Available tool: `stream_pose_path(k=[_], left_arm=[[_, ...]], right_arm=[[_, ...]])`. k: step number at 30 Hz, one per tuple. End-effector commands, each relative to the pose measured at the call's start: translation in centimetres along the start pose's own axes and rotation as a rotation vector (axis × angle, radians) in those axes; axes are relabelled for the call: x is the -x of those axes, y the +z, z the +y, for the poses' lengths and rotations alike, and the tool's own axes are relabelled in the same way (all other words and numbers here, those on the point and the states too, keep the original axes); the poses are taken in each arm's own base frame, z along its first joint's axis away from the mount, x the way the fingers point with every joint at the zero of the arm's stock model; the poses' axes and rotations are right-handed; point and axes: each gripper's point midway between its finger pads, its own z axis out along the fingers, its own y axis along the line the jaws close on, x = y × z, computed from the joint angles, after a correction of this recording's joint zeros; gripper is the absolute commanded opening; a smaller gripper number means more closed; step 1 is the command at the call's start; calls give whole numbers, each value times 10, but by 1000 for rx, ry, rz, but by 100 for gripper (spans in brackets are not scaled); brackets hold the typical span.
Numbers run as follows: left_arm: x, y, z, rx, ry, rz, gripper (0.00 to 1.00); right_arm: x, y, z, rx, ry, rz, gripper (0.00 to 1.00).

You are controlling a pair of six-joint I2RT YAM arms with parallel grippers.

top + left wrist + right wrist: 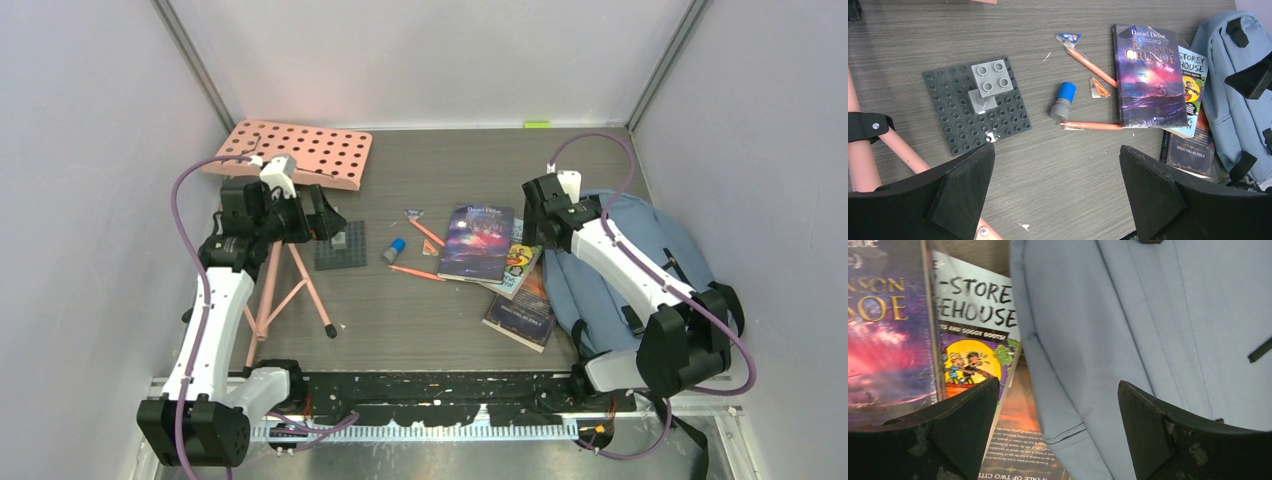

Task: Pack the student bag
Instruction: Adjust the student bag at the center of the board.

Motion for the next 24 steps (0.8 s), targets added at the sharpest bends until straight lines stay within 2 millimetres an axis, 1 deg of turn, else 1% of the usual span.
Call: stream_pose_path(k=[1, 4, 6, 11, 13, 19, 24], left_arm=[[6, 0, -2, -18, 12, -16, 99], [5, 1, -2, -20, 8, -12, 99], [5, 1, -3, -24, 6, -11, 99], [4, 2, -5, -36, -2, -6, 99], [3, 3, -4, -36, -3, -3, 99], [2, 4, -4, -36, -9, 3, 99], [1, 6, -3, -36, -12, 9, 99]], right_arm=[[-5, 5, -22, -144, 40, 0, 95], [-21, 13, -28, -181, 38, 55, 98], [-27, 19, -30, -161, 70, 86, 98], [-38, 24, -14, -68, 69, 147, 99], [-43, 28, -13, -76, 53, 169, 99], [-52, 37, -21, -140, 39, 190, 98], [-51, 41, -33, -206, 48, 177, 95]])
